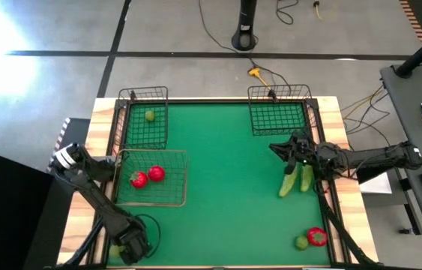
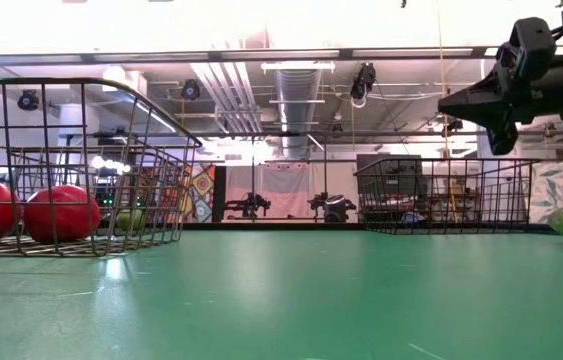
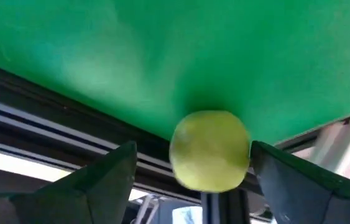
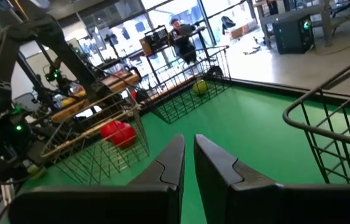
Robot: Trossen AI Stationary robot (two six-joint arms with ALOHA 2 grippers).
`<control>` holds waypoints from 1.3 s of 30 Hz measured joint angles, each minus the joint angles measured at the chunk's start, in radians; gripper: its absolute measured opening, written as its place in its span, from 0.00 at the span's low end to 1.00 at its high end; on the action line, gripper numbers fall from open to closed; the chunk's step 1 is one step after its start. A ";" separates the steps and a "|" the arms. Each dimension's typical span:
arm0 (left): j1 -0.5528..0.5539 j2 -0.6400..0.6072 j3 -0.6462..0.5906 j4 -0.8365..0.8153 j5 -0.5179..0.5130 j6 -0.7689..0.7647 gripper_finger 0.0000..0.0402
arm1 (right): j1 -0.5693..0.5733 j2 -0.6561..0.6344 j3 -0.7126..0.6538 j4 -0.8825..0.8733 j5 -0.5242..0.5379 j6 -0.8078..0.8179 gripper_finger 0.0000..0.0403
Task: Sort produce into baskets
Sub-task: Put the left lime into the left black wire basket
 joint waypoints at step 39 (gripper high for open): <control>-0.018 -0.142 0.257 -0.204 -0.572 0.088 0.40 | 0.000 0.000 0.000 0.006 0.005 0.025 0.07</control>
